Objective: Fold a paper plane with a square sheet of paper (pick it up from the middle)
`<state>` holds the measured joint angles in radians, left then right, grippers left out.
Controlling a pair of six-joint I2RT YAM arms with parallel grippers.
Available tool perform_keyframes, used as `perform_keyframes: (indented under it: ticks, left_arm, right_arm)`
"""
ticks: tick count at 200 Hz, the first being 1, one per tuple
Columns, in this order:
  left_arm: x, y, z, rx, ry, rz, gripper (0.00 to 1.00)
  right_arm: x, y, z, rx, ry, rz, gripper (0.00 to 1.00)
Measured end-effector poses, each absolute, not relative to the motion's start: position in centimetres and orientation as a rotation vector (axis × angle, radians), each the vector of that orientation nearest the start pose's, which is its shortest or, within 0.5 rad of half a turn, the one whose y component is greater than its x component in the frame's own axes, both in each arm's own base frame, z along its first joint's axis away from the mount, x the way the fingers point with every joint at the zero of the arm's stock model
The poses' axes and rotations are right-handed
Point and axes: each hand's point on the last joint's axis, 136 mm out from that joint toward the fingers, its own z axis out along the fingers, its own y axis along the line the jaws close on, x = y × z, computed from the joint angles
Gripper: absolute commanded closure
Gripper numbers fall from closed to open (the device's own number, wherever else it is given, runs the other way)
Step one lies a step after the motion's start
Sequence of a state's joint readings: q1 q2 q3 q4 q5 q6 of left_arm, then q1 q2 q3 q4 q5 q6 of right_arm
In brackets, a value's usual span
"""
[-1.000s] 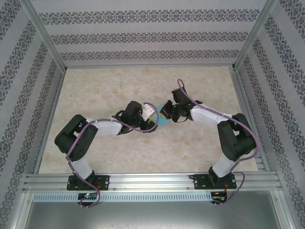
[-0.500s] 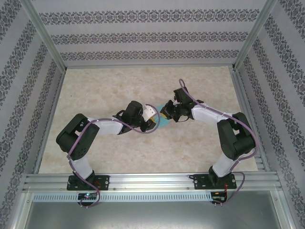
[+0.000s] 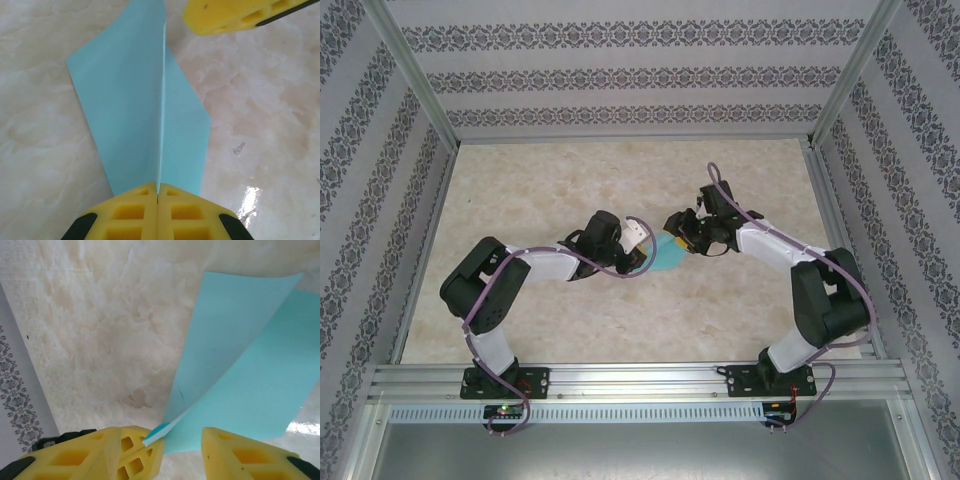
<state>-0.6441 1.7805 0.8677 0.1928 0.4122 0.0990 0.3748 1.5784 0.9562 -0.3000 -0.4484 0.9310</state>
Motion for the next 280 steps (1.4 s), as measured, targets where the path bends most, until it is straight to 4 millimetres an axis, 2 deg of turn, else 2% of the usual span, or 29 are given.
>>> perform_keyframes:
  ticks: [27,83,101,129,160,218,280]
  left_arm:
    - [31.7,-32.6,6.1,0.967,2.146,-0.806,0.98]
    - [31.0,-33.0,4.9,0.769,2.308,-0.952,0.99]
    - [30.8,-33.0,4.6,0.719,2.346,-0.983,0.99]
    - [30.7,-33.2,4.7,0.663,2.370,-1.028,0.99]
    - [30.7,-33.3,4.8,0.604,2.395,-1.058,0.99]
    - [30.6,-33.6,4.6,0.514,2.435,-1.121,0.99]
    - [30.2,-33.7,4.3,0.486,2.464,-1.154,0.95]
  right_arm:
    - [33.0,20.8,10.0,0.474,2.652,1.013,0.54]
    - [31.2,20.4,7.8,0.360,2.700,0.960,0.57]
    - [31.2,21.0,7.8,0.312,2.696,0.968,0.57]
    - [31.0,21.9,6.3,0.272,2.736,0.965,0.59]
    - [31.2,22.0,5.2,0.264,2.760,0.953,0.59]
    - [31.7,22.7,4.7,0.241,2.748,0.993,0.58]
    - [31.7,22.8,3.4,0.251,2.779,0.989,0.55]
